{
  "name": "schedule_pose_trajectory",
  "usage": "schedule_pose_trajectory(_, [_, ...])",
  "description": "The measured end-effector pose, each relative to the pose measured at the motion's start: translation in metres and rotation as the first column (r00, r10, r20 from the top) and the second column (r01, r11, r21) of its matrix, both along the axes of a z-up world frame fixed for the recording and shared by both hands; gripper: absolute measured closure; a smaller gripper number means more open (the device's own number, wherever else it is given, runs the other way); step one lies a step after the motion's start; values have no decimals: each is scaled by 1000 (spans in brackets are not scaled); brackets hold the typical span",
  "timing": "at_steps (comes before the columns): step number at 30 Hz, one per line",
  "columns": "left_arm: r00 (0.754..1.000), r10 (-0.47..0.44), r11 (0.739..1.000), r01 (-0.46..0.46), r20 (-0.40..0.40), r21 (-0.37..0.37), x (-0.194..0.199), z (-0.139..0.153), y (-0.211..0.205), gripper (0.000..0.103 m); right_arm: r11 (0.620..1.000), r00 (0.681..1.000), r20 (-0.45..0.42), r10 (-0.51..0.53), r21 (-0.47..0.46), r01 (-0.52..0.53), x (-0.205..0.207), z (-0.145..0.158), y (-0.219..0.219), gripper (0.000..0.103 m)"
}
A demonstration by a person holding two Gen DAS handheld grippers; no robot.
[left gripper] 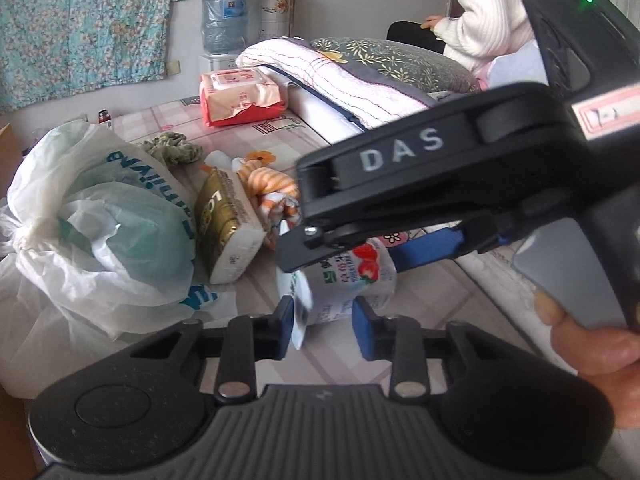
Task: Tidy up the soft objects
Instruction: 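Close the right gripper on the strawberry-print yogurt cup and lift it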
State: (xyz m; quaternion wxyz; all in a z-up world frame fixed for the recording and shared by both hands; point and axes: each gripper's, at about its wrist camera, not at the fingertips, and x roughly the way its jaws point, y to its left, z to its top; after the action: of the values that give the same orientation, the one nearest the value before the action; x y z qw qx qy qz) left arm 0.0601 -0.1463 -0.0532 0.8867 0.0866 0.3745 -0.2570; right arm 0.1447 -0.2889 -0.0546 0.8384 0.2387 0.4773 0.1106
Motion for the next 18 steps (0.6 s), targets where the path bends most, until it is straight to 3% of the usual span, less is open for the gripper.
schedule_pose_trajectory(6, [1000, -2, 1000, 2, 18, 10, -4, 0, -4, 76, 998, 1000, 9, 20, -62, -20, 0, 0, 14, 20])
schedule_pose_trajectory(8, [1000, -5, 1000, 5, 17, 9, -6, 0, -3, 77, 998, 1000, 0, 8, -65, -8, 0, -3, 11, 30])
schedule_pose_trajectory(14, [1000, -11, 1000, 11, 18, -5, -10, 3, 2, 80, 999, 999, 3, -32, 1, 32, -6, -9, -1, 32])
schedule_pose_trajectory(17, [1000, -4, 1000, 4, 23, 10, -14, 4, 3, 68, 992, 996, -14, -85, 89, 86, -8, -13, -14, 32])
schedule_pose_trajectory(18, [1000, -1, 1000, 1, 22, 14, -15, 5, 3, 57, 986, 994, -23, -104, 127, 106, -9, -16, -20, 32])
